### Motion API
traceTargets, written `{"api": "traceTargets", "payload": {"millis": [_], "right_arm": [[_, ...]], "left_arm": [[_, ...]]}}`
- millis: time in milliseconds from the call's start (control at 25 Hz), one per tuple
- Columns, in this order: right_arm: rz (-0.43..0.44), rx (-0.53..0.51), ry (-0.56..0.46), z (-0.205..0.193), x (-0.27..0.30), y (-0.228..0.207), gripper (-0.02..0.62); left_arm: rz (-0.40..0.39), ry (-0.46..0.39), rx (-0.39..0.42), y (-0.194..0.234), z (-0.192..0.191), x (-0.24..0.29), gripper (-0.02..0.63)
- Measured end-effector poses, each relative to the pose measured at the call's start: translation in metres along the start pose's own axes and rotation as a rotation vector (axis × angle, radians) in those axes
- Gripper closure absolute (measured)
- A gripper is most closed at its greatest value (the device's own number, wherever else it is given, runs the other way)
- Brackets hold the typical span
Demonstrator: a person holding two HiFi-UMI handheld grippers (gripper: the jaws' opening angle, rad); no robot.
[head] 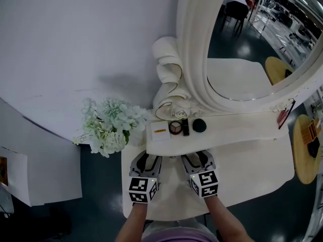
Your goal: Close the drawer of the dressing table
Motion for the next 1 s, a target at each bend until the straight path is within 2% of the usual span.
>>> {"api": "traceTargets", "payload": {"millis": [640, 840, 1000], "right_arm": [[-0.037, 0.051, 0.021, -0.002, -0.017, -0.002, 0.390], [-0.041, 0.081, 0.014, -0.002, -0.031, 0.001, 0.403], [-0.039, 0.097, -0.011, 0.002, -0.045, 0.001, 0.439]], "left_arm": [[0.028, -0.001, -0.020, -0.002, -0.002, -0.014, 0.436], [0.028, -0.004, -0.008, -0.007, -0.002, -0.024, 0.466], [0.021, -0.018, 0.003, -0.017, 0.001, -0.032, 0.489]]}}
Point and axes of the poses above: the fingertips, and each gripper's own axes: x forward along the fingers, y to its left, z out of its top, the point moved 4 cm from there along -x, backward along the fingers, and after that the axes turned 13 degrees about -z, right-handed, at the moved point
